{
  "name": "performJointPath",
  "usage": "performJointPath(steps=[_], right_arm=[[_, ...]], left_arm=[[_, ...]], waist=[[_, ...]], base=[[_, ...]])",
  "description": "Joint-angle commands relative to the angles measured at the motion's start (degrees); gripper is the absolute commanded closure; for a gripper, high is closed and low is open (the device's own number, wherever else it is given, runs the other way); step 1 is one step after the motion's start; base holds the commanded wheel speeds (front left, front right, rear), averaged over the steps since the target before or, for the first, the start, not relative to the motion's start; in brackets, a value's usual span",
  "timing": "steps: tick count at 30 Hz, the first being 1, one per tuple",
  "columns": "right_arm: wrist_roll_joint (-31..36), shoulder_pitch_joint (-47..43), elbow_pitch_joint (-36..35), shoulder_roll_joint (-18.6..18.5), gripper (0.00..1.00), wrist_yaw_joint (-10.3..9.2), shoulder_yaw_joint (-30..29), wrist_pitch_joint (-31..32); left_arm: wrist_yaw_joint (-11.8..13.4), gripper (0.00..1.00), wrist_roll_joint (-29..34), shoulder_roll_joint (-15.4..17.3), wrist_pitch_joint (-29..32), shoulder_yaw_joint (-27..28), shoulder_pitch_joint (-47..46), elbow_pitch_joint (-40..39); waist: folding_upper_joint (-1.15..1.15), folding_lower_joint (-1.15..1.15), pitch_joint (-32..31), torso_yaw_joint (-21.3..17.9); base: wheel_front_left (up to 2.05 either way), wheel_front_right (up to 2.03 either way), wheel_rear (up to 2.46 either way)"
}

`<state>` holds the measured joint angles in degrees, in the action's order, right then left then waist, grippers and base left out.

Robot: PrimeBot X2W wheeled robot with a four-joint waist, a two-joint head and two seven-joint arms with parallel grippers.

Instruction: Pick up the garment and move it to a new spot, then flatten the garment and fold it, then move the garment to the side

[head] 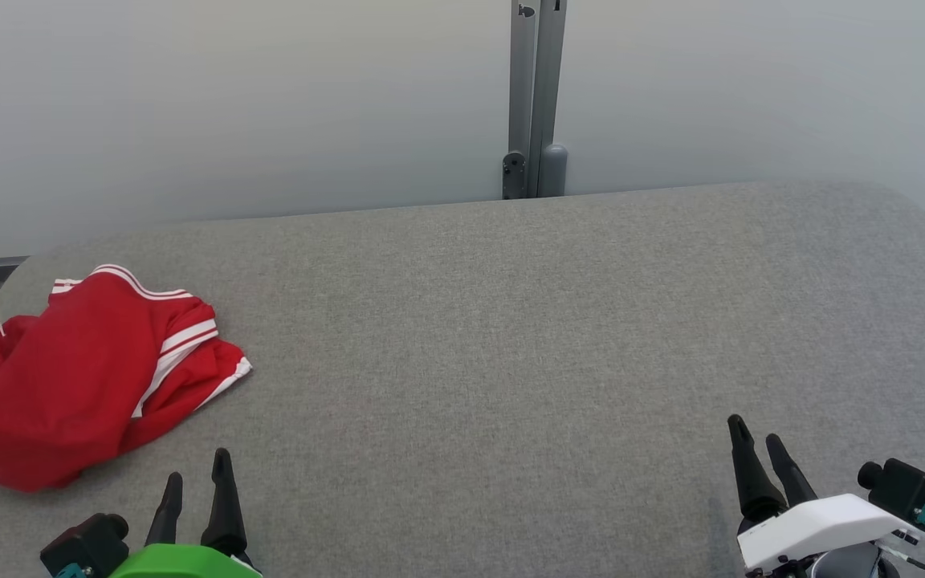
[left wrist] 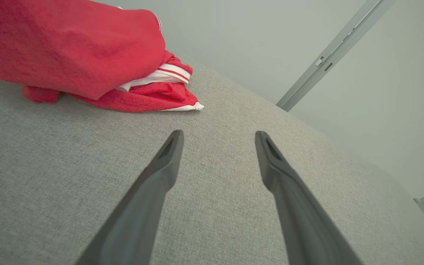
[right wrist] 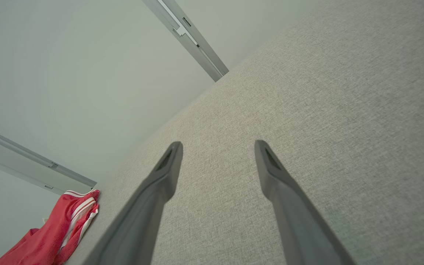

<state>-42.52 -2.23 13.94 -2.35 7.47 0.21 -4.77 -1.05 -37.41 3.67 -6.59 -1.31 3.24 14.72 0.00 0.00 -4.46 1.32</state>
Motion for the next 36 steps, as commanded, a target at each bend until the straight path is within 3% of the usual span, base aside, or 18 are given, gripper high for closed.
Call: performJointPath(steps=[1,36], right_arm=[[1.76,-0.36,-0.85,-0.37,0.0,0.02,0.04,-0.66],[20.6,-3.35,-1.68,-0.56,0.0,0.03,1.93,-4.18]], left_arm=[[0.28,0.0,2.45,0.66,-0.59,-0.24,0.13,-0.42],[0.9,0.0,21.14,0.84,-5.57,-2.51,3.12,-0.82]], waist=[[0.0,0.0,-0.11,0.04],[0.0,0.0,-2.76,0.57]], base=[[0.0,0.0,0.0],[0.0,0.0,0.0]])
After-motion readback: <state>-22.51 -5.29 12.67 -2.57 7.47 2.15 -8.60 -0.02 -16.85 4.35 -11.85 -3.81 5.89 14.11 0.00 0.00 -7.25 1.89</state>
